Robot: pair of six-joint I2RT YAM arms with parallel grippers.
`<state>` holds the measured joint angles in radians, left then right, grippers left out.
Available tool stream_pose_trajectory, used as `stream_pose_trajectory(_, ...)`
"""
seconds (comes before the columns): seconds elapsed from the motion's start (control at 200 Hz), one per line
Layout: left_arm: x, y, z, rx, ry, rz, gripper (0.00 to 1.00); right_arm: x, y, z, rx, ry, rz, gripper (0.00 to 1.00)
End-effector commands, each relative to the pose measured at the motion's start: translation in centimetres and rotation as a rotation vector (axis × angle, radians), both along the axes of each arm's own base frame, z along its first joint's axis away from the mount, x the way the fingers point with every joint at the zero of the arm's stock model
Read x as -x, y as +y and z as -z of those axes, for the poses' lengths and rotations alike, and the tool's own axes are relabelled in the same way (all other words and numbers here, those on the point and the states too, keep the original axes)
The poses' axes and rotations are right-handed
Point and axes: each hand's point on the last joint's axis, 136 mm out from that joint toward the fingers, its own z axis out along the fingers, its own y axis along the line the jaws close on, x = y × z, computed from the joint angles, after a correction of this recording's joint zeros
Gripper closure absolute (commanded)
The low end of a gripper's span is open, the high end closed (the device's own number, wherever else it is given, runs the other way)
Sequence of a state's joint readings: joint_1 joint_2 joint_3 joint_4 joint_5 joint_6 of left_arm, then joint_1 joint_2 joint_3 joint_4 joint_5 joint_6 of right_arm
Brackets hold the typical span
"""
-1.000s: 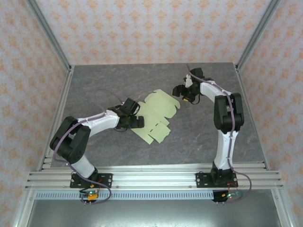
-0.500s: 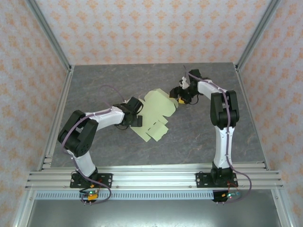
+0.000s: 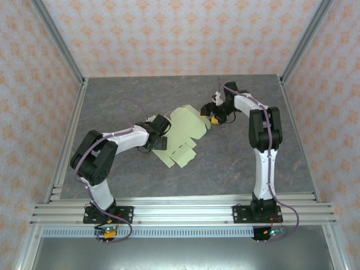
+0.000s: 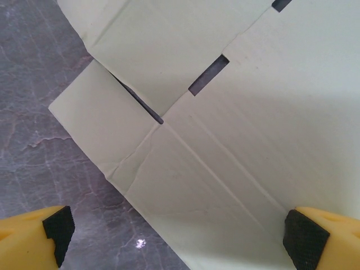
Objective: Fold the paper box
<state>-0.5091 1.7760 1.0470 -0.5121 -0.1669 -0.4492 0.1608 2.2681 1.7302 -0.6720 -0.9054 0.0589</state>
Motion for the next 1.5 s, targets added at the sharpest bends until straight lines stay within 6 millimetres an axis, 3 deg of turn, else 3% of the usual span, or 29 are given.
stream_pose_trajectory(0.0,2.2,2.9,0.7,-0.161,0.094,0.017,0.00,-0.2,-0.3,1.7,0.005,0.059,0.015,0.28)
stream_pose_trajectory(0.2,1.7,3.1,0.8,-0.207,0.116,0.036,0.00,1.5,2.5,1.3,-0.130,0.100,-0.060,0.27)
stream_pose_trajectory(0.435,1.1,3.4,0.3,-0.248,0.109,0.049,0.00,2.1,3.7,-0.7,-0.248,0.115,-0.101,0.30)
stream_pose_trajectory(0.741,1.1,3.5,-0.1,-0.247,0.098,0.041,0.00,2.5,4.1,-2.5,-0.297,0.096,-0.113,0.38)
stream_pose_trajectory(1.176,1.2,3.8,-1.1,-0.248,0.070,0.041,0.00,2.6,4.5,-6.2,-0.345,0.033,-0.131,0.35)
stream_pose_trajectory(1.497,1.3,3.7,-1.5,-0.228,0.058,0.035,0.00,2.9,4.5,-7.2,-0.357,0.021,-0.149,0.33)
